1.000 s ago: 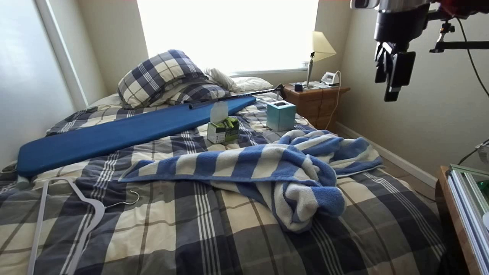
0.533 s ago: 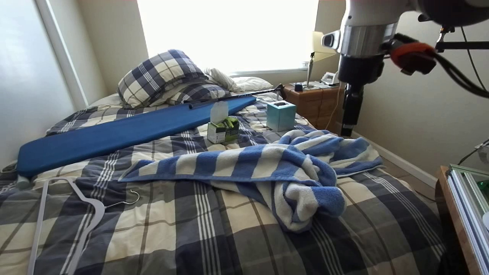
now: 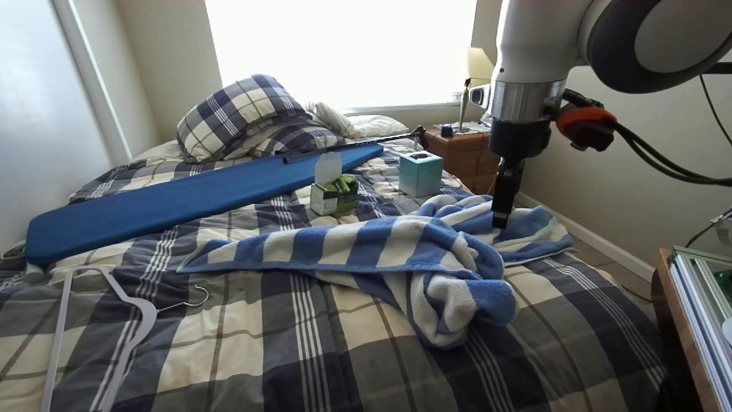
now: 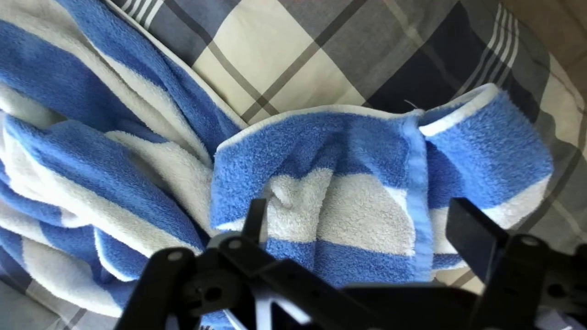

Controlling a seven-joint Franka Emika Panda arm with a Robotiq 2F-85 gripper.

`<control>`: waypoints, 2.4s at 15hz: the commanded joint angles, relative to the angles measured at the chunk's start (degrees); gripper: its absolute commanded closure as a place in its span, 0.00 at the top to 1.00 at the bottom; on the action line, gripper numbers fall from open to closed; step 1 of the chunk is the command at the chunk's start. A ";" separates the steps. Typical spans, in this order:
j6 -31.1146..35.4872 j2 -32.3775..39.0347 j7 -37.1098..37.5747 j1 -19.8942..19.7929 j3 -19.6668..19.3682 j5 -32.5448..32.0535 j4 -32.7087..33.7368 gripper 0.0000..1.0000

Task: Spread the striped blanket on the bed

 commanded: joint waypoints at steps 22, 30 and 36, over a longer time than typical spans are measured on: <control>17.64 16.44 5.67 1.21 -0.09 -0.49 0.01 1.00; 21.03 22.09 15.58 4.81 -6.11 -9.68 2.18 1.00; 22.96 24.39 18.44 6.46 -7.94 -13.49 4.10 1.00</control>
